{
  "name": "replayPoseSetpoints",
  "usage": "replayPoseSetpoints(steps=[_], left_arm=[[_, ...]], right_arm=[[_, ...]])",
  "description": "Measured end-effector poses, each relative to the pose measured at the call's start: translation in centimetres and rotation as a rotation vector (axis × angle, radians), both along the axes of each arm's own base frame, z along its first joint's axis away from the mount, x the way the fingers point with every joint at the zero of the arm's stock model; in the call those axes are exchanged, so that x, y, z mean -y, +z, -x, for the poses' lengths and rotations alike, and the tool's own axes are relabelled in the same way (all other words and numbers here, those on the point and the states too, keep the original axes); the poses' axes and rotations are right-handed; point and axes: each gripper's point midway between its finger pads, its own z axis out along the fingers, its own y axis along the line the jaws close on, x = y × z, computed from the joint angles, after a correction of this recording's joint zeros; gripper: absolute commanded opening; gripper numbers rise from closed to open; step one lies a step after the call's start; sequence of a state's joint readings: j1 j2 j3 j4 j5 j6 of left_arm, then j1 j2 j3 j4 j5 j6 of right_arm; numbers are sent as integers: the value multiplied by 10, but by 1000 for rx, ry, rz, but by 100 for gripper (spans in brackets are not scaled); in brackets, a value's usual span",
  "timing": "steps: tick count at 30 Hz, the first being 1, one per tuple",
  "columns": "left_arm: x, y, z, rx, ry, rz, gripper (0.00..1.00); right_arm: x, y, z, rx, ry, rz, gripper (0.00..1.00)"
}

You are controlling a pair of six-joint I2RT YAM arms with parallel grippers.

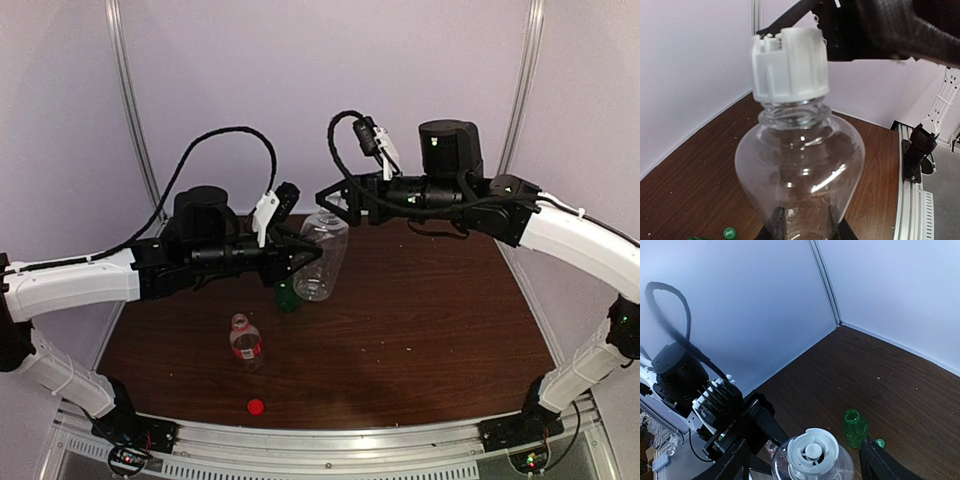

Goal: Unscrew the bottle caps

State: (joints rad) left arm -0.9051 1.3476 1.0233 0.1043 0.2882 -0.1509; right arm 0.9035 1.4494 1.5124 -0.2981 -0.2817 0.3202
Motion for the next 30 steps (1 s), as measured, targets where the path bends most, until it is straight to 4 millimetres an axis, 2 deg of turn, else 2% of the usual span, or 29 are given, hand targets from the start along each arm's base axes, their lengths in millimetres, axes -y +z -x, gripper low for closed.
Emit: replayPoseSetpoints(steps=[3,5,16,24,27,30], left_arm=[[-1,0,-2,1,10,-1,4],[-1,0,-3,1,16,-2,4],[-2,0,-4,2,24,-2,4],[-1,0,-4,4,22,-1,4],[-1,2,-1,4,9,3,4],[0,7,7,7,-34,15,4]], right_arm=[[-3,-9,-5,-12,-25,18,63],[-4,-13,-7,-21,-35,24,53],[-7,-12,-6,-16,-23,20,19],[-8,-12,-6,69,34,43,12],[-7,-10,-4,102,119,36,13],[-7,-6,8,143,262,21,16]])
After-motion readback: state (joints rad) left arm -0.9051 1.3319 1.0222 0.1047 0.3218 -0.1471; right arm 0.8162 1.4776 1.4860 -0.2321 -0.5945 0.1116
